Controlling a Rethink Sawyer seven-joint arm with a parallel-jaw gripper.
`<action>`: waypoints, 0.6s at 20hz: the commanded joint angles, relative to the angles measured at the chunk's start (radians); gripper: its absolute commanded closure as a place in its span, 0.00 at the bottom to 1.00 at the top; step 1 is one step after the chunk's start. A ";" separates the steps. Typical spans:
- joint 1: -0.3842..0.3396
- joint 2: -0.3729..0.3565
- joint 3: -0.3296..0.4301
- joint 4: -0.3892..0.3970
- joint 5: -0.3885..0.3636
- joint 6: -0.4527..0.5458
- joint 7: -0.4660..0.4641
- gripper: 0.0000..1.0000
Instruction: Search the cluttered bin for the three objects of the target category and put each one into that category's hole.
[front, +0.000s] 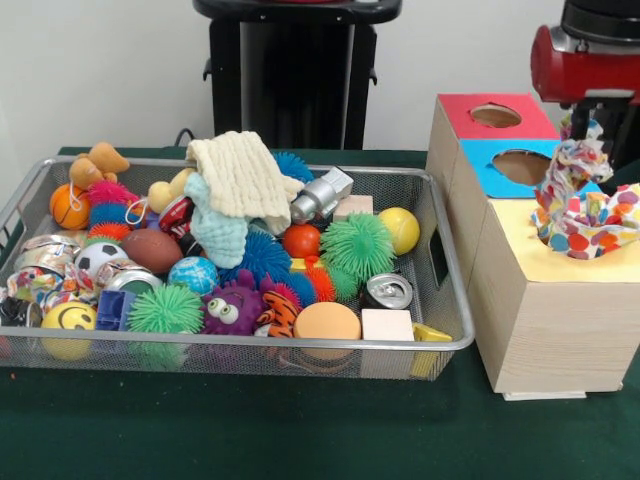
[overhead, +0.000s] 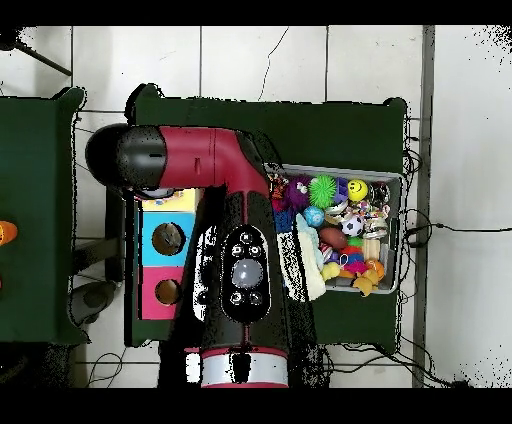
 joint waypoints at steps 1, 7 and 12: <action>-0.022 0.050 0.099 0.087 0.027 -0.034 0.086 1.00; -0.025 0.056 0.105 0.082 0.019 -0.043 0.085 1.00; -0.031 0.054 0.116 0.108 0.015 -0.068 0.078 1.00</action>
